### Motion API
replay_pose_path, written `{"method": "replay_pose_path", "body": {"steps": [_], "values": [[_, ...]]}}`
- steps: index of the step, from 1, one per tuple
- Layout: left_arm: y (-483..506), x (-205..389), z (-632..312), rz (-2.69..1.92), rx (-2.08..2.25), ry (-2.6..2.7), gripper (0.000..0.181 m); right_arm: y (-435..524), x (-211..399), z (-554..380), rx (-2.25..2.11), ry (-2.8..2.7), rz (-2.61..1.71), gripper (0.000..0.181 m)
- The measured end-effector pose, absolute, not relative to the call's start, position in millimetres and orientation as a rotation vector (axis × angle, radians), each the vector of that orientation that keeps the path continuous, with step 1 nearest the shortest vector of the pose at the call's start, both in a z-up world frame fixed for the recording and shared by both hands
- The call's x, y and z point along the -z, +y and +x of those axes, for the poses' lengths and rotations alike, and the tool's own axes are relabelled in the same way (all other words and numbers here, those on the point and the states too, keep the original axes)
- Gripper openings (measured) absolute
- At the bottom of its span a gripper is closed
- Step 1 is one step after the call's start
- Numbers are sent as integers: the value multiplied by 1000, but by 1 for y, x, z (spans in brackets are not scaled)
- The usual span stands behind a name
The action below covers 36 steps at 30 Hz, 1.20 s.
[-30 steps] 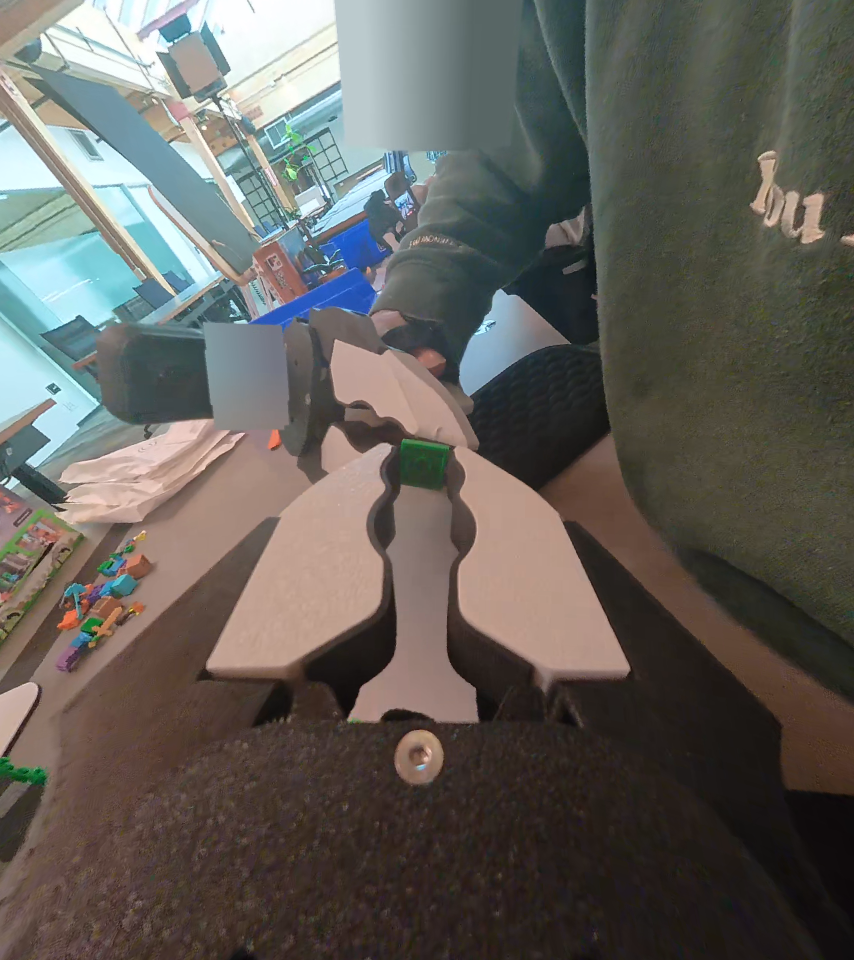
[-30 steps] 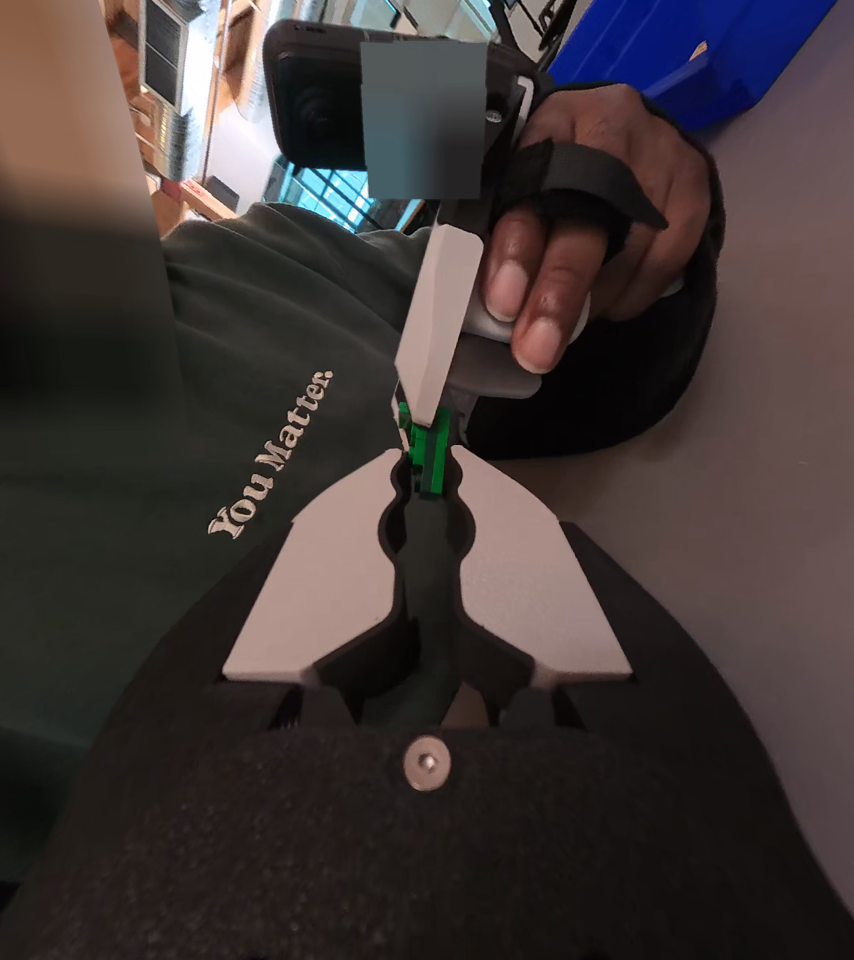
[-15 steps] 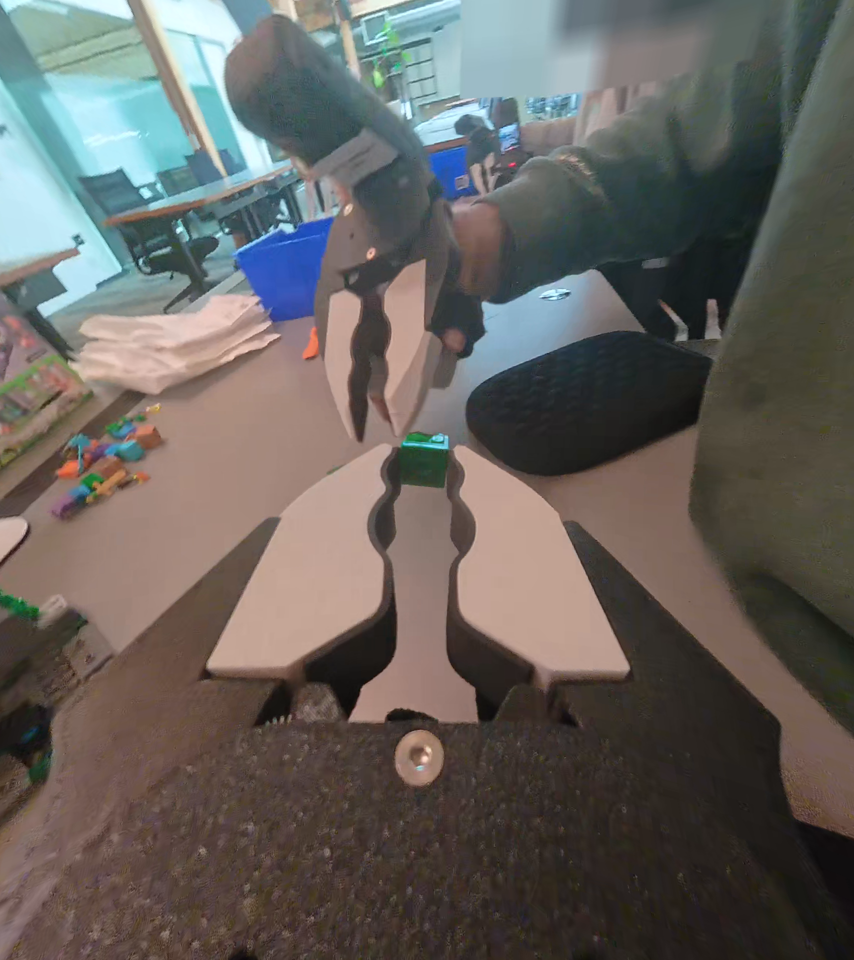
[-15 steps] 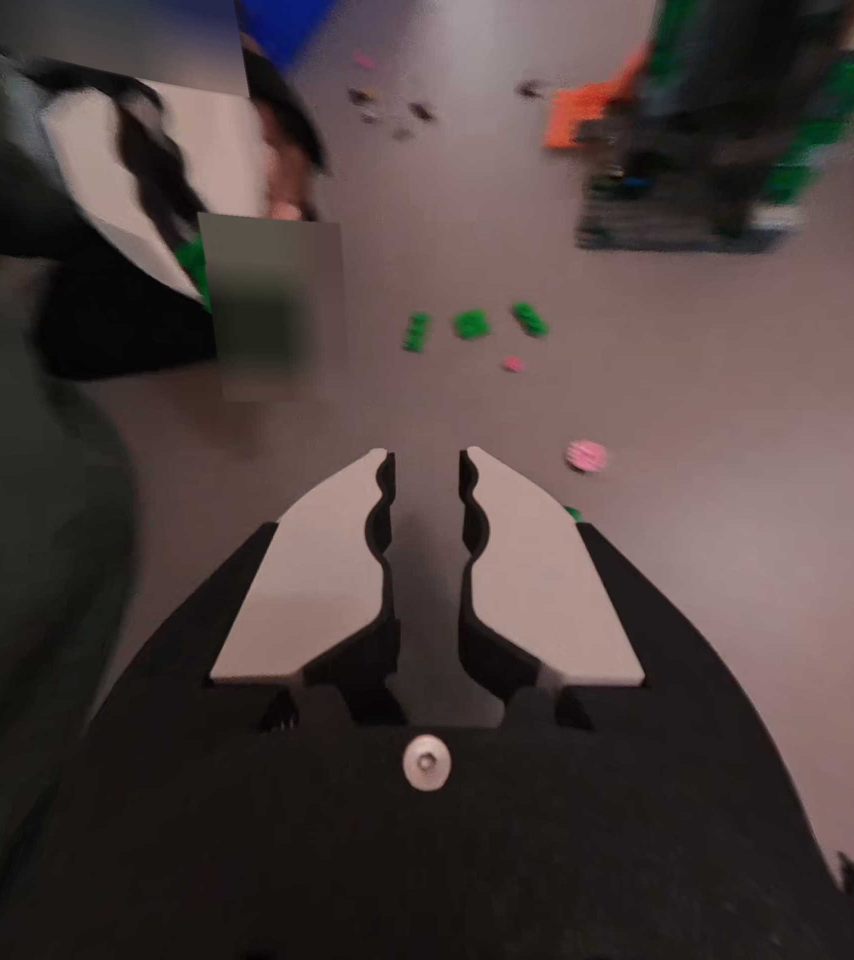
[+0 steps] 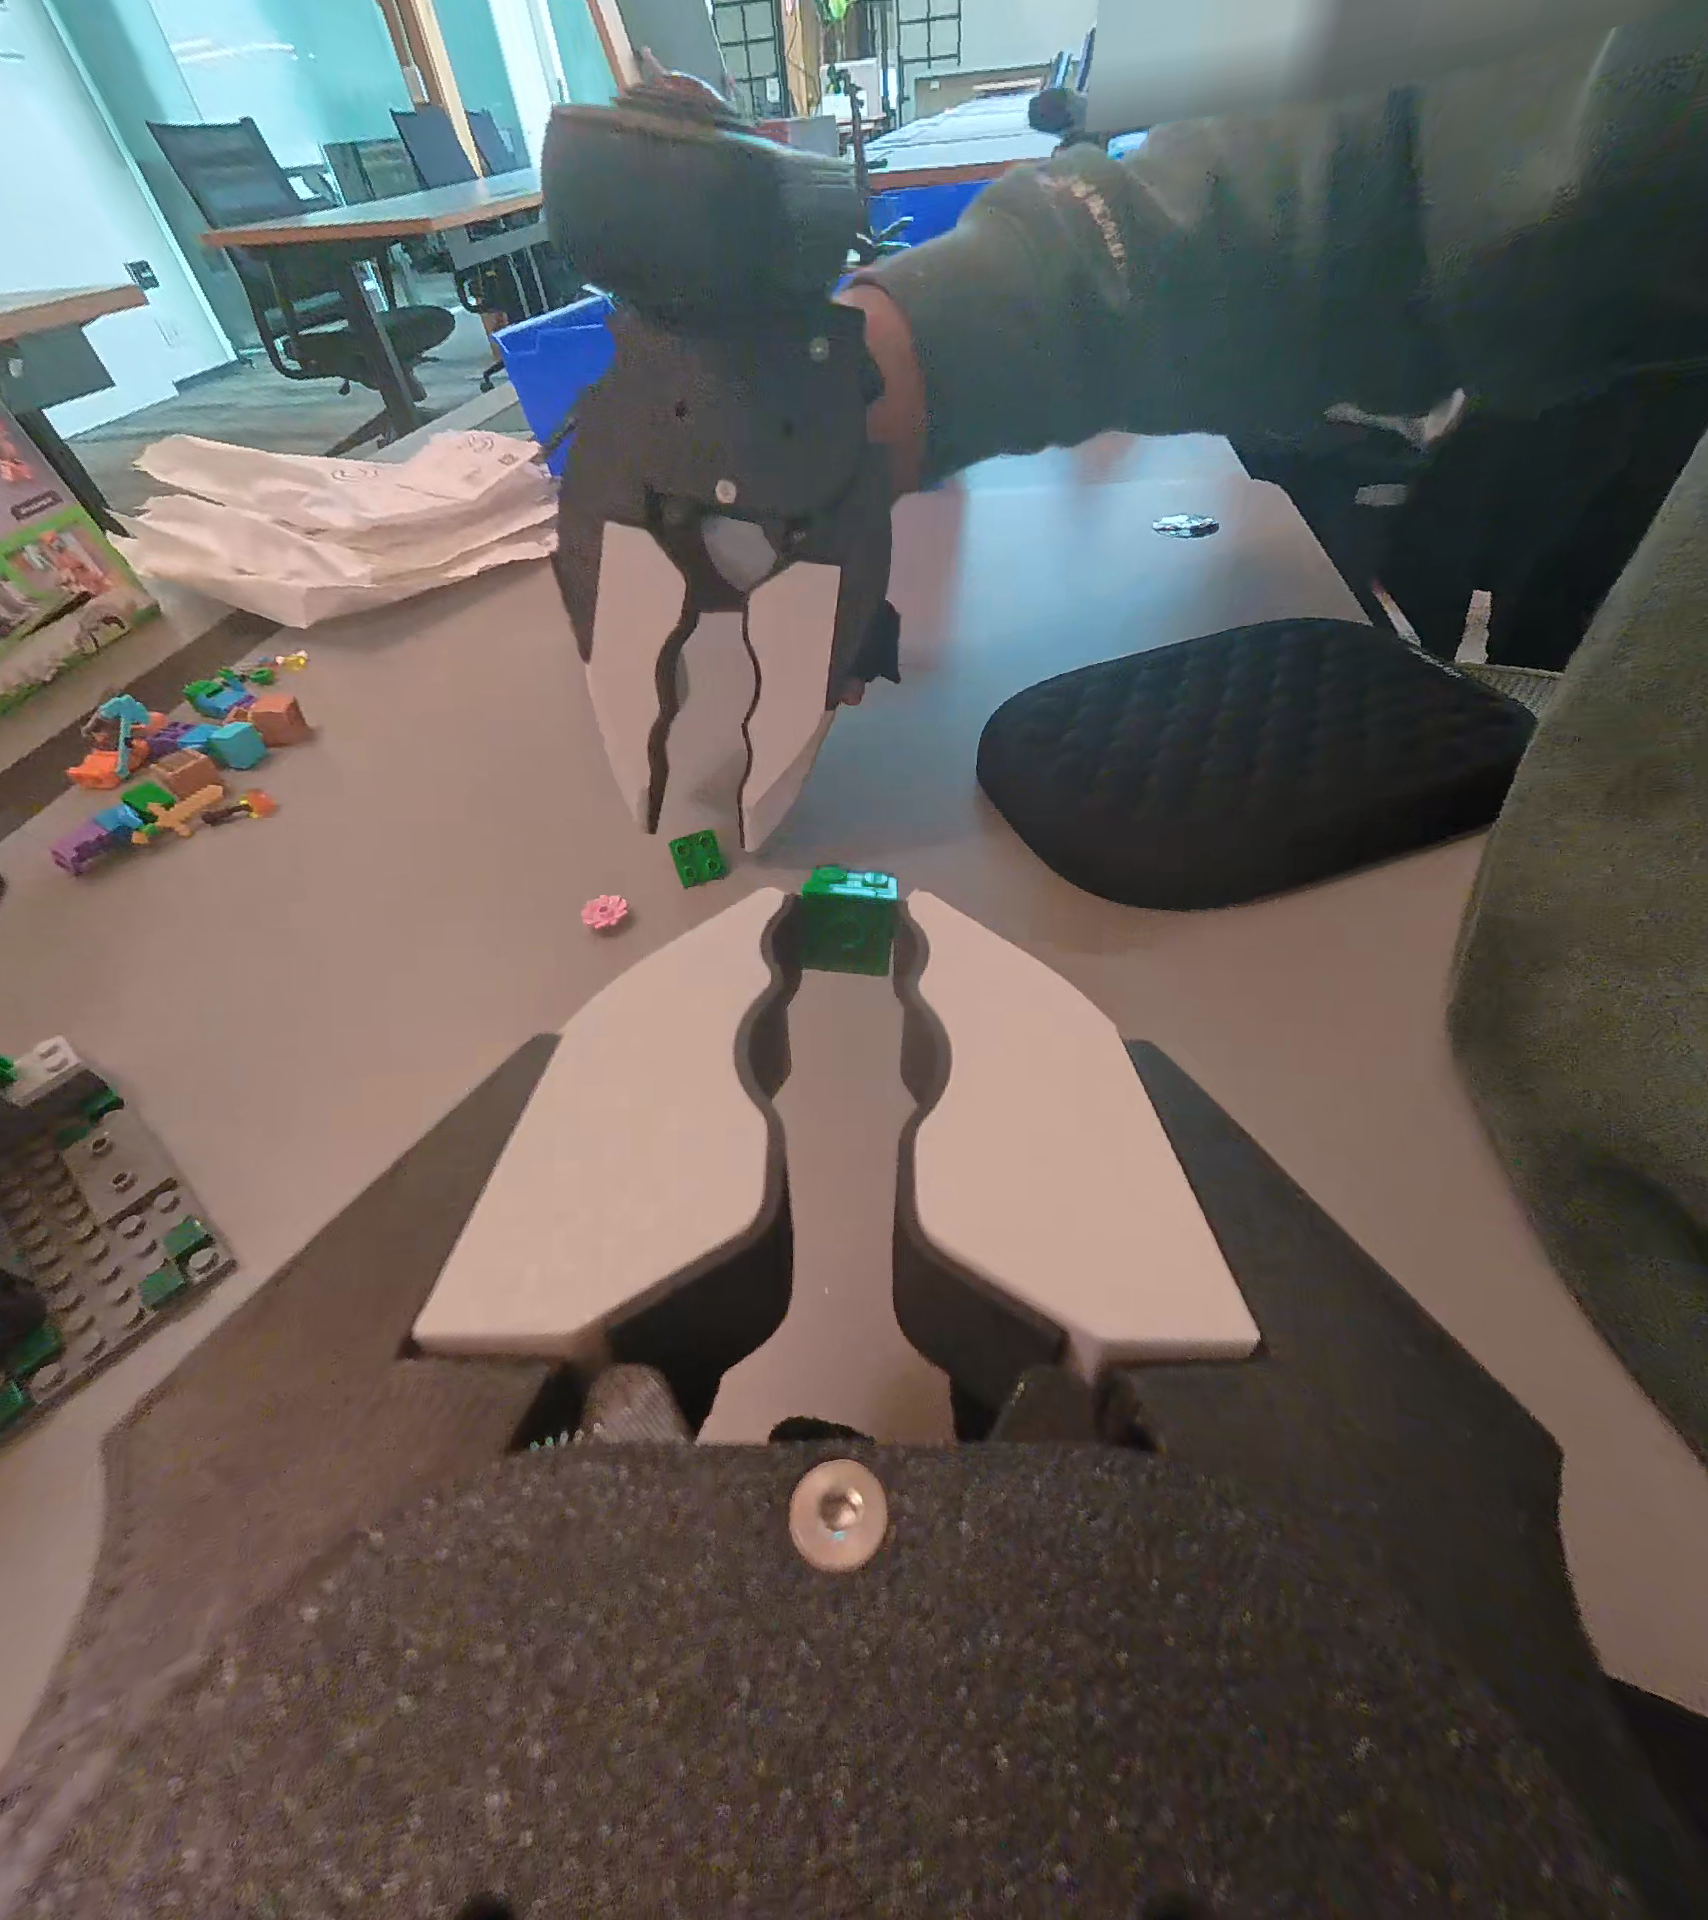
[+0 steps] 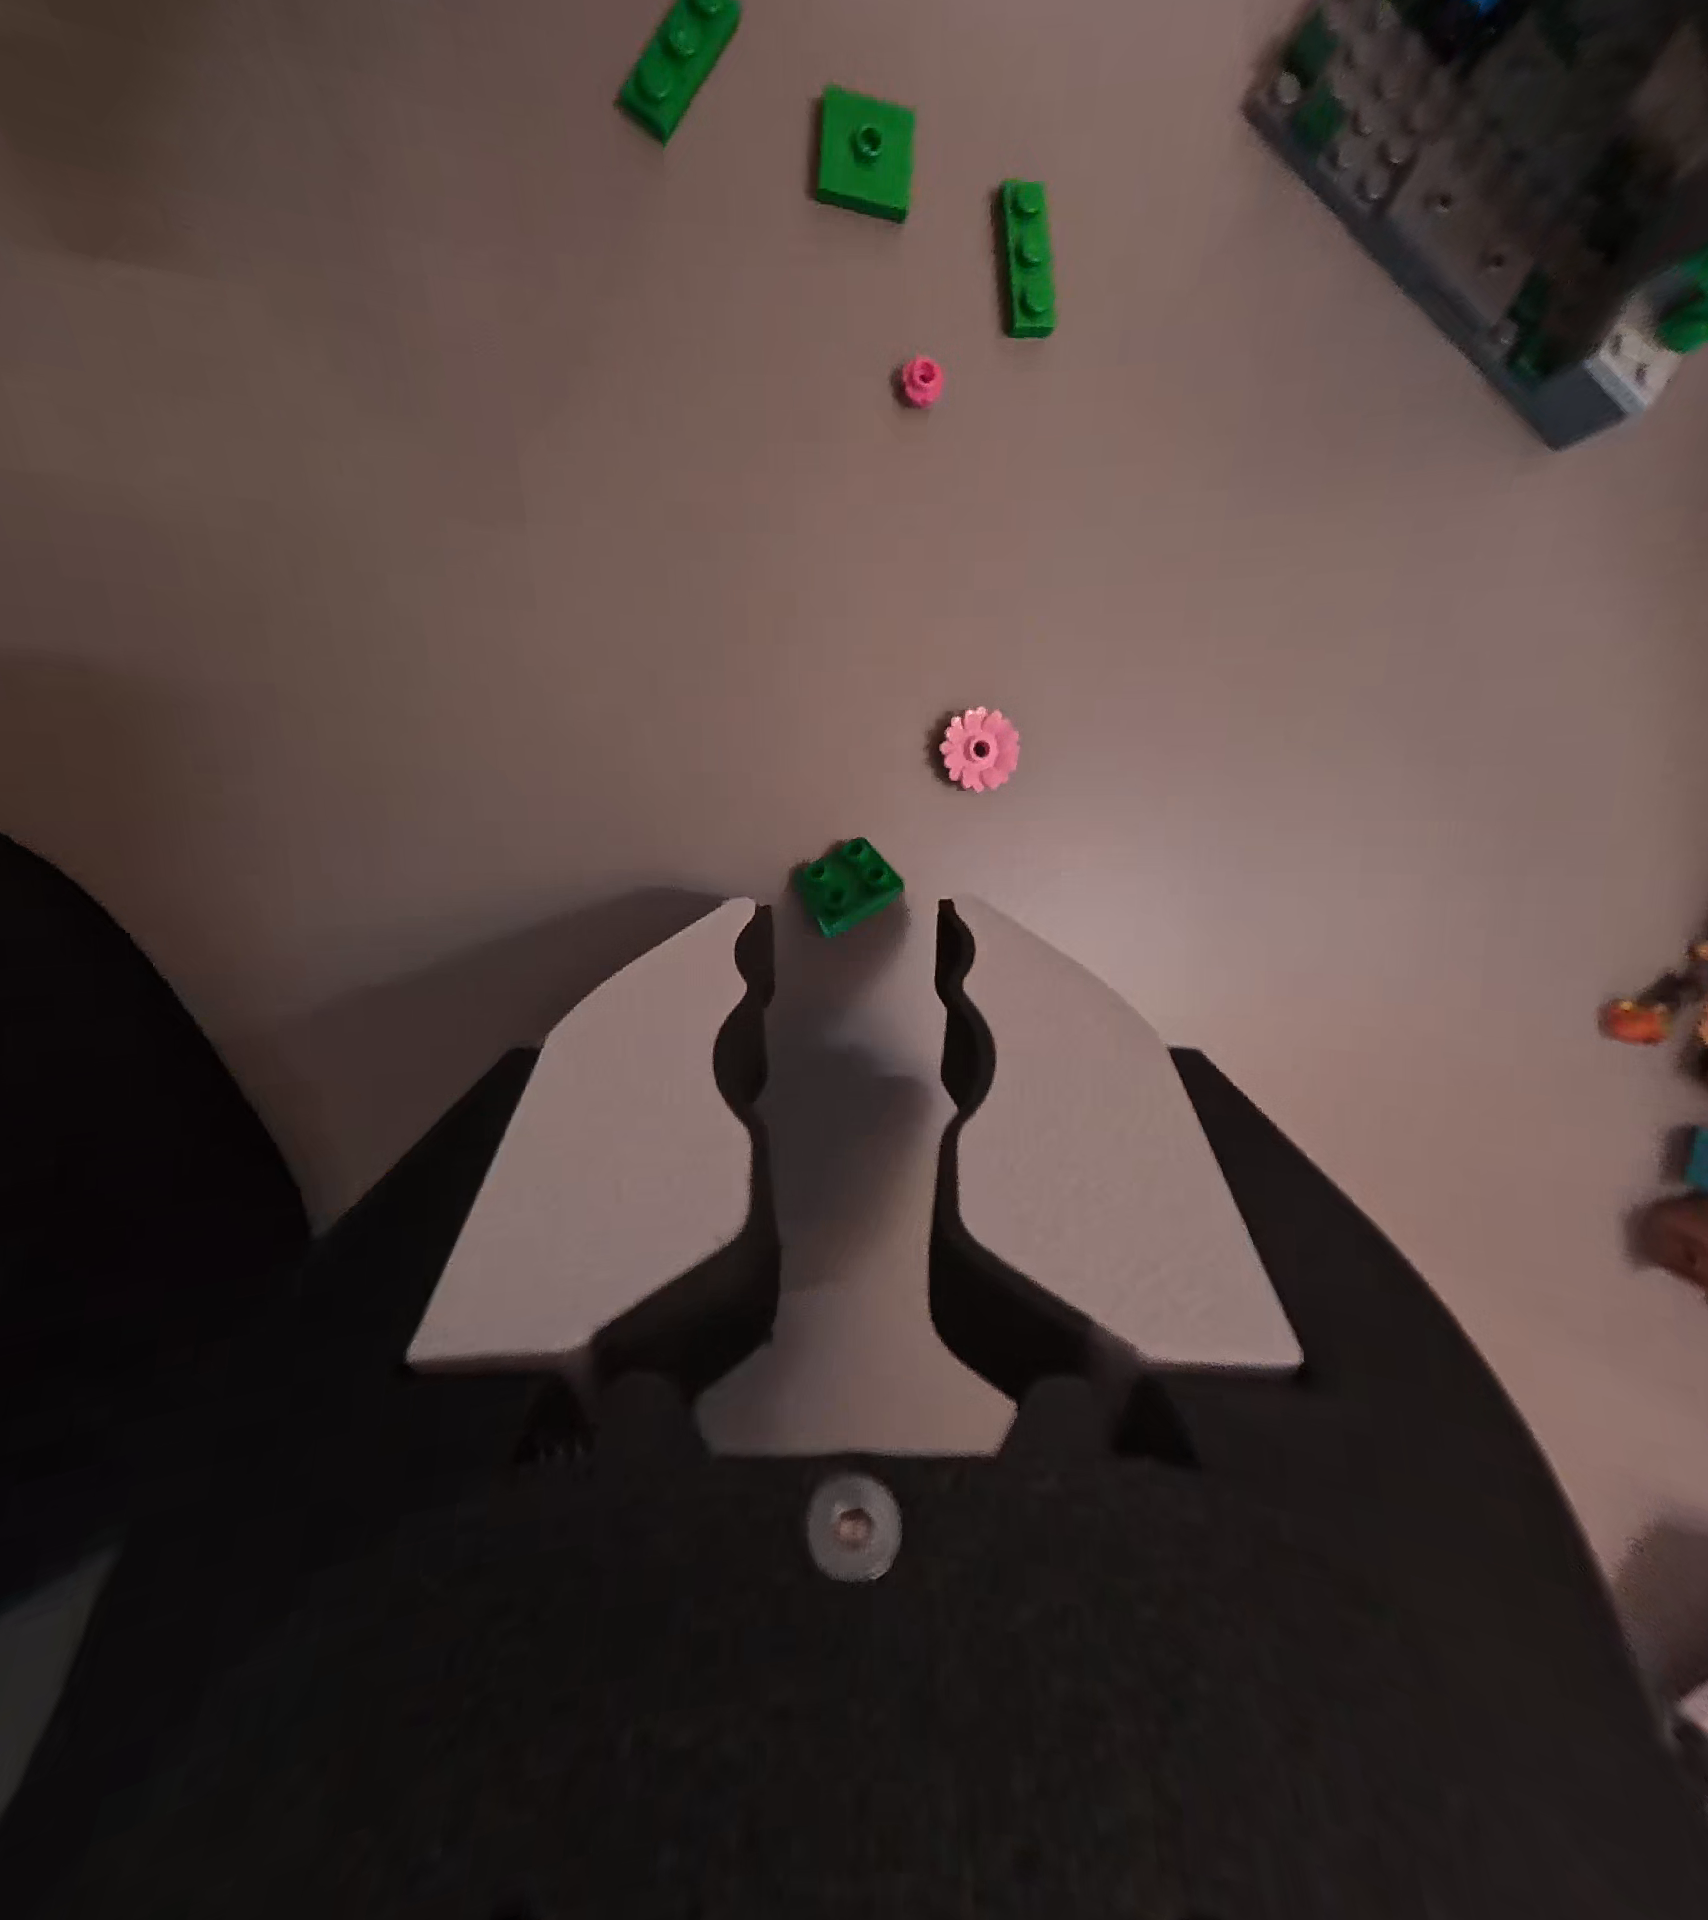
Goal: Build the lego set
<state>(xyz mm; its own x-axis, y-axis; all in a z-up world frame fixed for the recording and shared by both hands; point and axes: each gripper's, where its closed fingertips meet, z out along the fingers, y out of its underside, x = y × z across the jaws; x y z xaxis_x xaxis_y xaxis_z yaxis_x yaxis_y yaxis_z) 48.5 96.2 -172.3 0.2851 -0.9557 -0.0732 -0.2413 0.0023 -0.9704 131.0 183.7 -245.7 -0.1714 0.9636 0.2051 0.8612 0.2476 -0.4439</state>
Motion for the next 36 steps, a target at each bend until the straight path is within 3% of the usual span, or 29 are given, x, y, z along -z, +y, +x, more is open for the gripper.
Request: {"method": "replay_pose_path", "body": {"steps": [8,15,23,36], "values": [[95,175,49,-1485,846,1178,16,177,248,120,-411,-2130,-1662,17],[96,177,49,-1496,848,1176,16,144,232,91,-600,-2056,-1525,17],[101,178,47,-1520,833,1153,16,132,241,66,-447,-2088,-1316,17],[110,182,42,-1573,809,1110,16,97,244,89,-600,-2121,-1270,20]]}}
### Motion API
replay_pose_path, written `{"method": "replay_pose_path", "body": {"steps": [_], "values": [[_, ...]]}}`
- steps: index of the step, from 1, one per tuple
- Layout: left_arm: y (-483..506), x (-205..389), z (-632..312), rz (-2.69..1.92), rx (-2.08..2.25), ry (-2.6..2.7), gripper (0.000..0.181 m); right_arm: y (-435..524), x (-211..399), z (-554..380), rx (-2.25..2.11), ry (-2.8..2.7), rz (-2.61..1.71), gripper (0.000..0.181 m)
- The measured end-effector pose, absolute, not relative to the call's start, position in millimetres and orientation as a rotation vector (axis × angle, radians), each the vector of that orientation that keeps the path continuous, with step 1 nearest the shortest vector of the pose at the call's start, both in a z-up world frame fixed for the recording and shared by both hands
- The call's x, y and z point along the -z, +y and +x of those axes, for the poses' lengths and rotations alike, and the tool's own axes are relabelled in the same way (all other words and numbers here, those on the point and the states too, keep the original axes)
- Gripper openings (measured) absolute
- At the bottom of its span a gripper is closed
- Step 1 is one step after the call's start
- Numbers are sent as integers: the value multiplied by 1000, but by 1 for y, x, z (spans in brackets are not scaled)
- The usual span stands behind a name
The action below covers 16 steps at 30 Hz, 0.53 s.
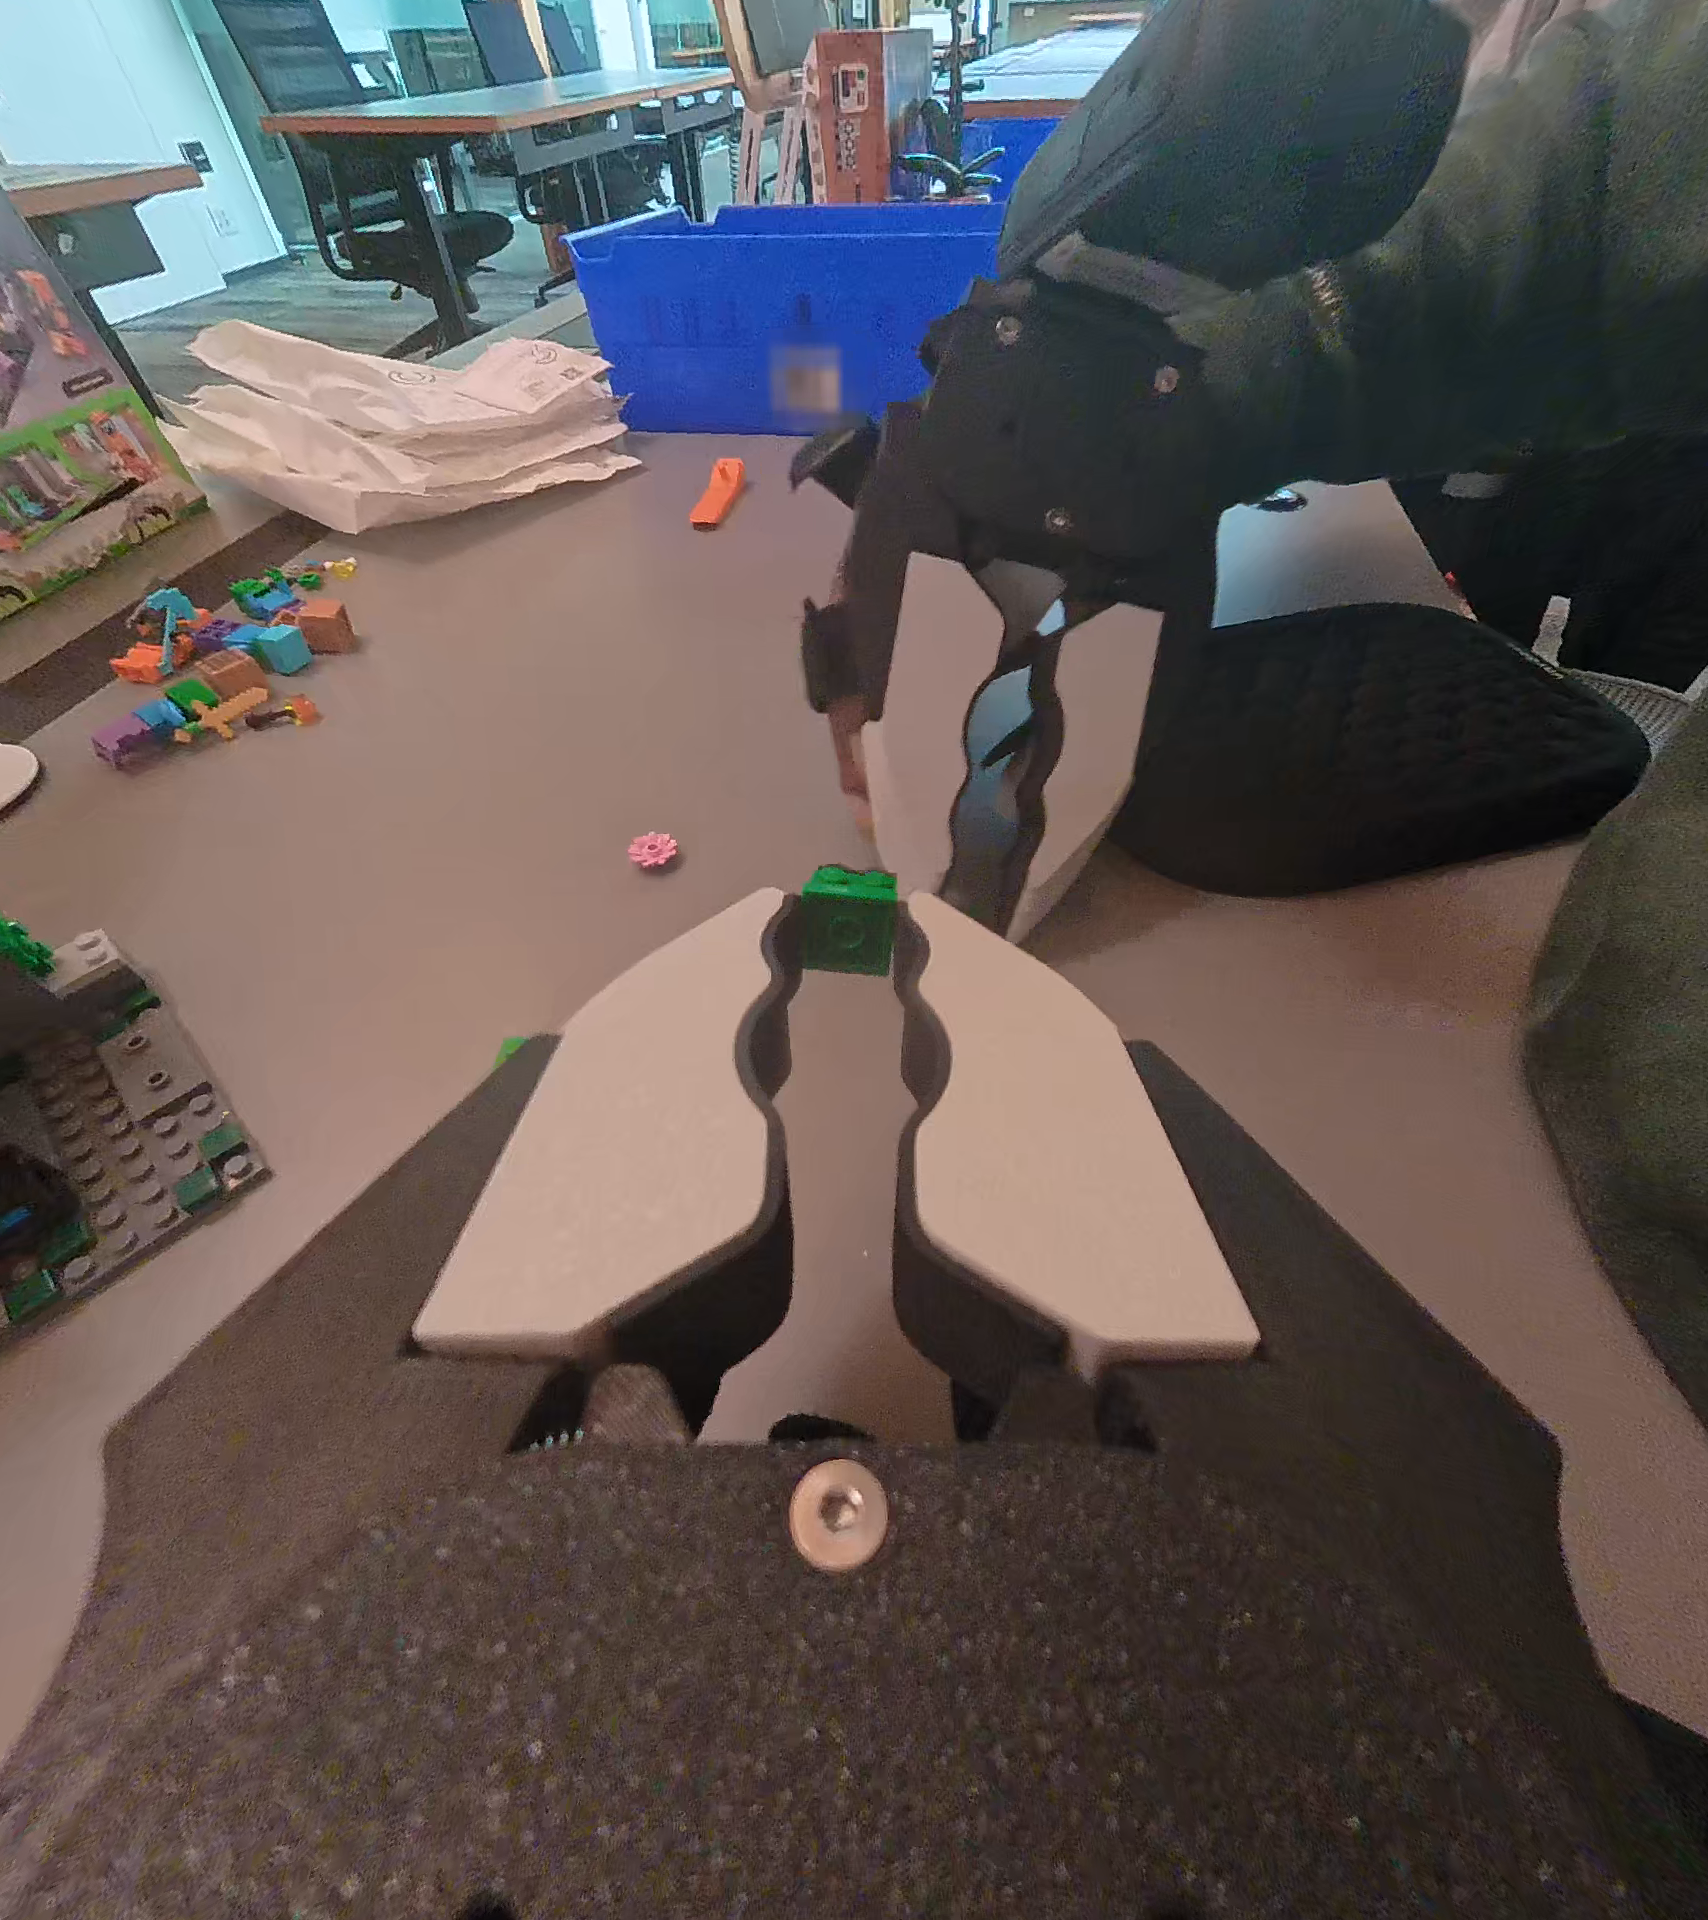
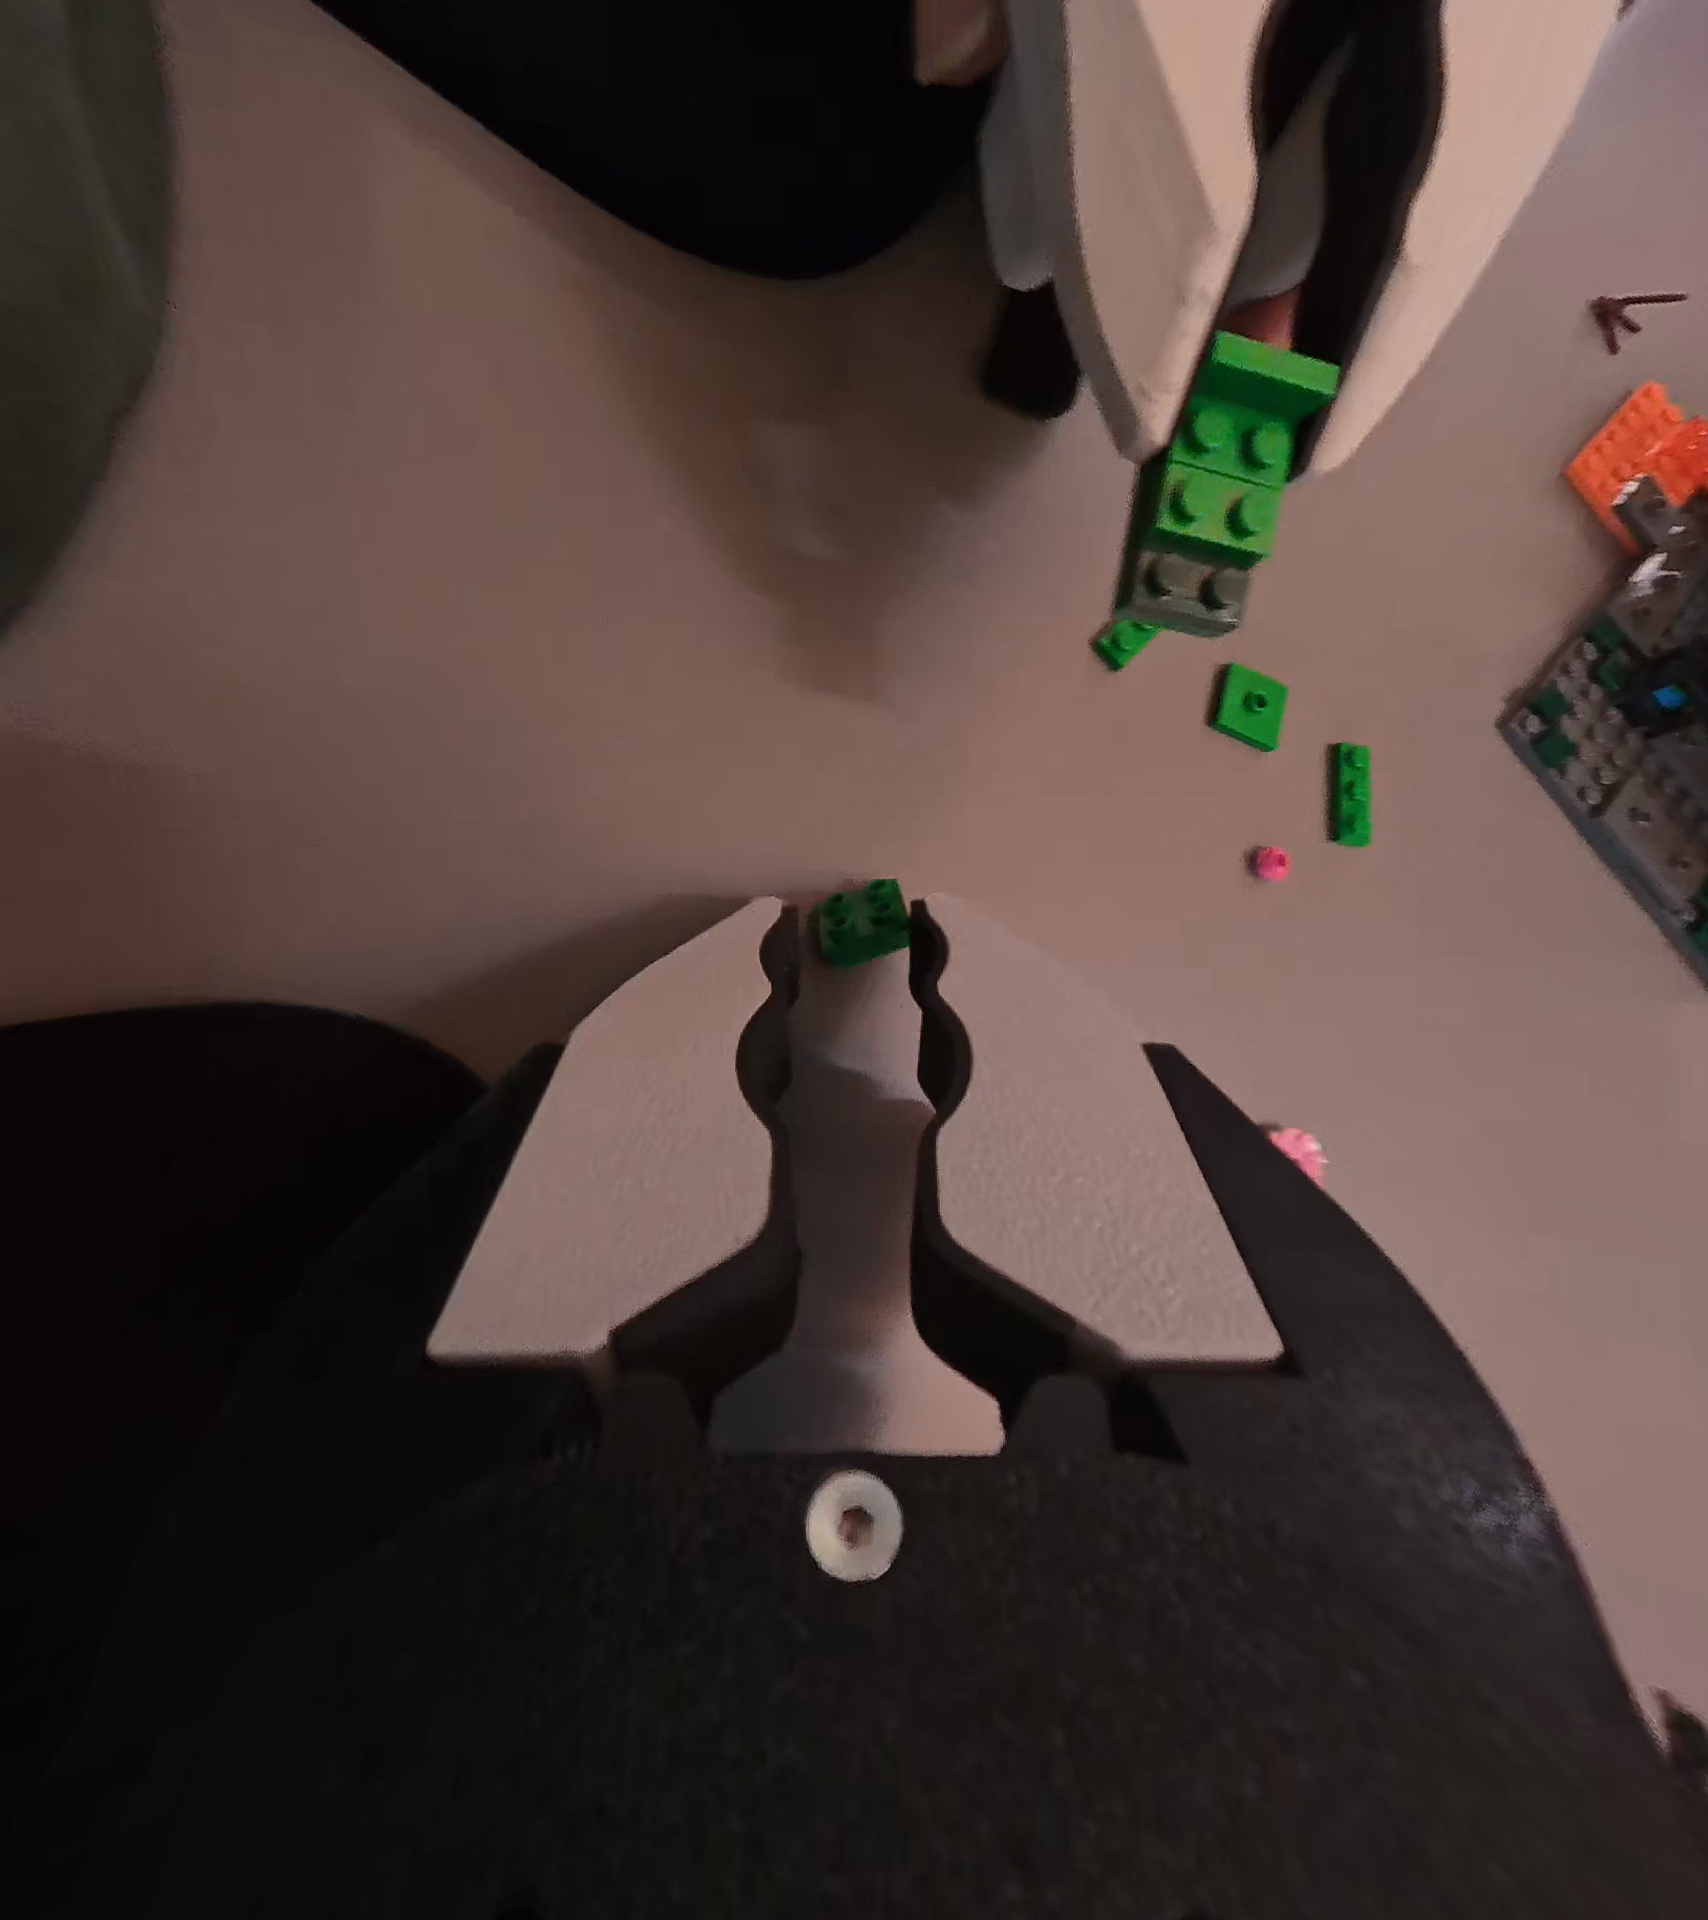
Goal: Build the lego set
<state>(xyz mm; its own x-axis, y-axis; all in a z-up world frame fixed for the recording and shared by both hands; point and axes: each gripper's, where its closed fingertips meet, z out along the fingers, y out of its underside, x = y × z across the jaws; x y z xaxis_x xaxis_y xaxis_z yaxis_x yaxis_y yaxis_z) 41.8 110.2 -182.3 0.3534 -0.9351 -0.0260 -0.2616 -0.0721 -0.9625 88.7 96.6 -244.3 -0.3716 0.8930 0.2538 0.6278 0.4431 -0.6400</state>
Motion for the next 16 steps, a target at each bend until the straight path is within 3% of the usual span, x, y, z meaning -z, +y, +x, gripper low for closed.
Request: {"method": "replay_pose_path", "body": {"steps": [7,16], "values": [[110,184,42,-1577,808,1115,16,79,236,101,-775,-2102,-1442,26],[110,184,42,-1579,807,1119,16,78,235,88,-647,-2110,-1422,0]]}}
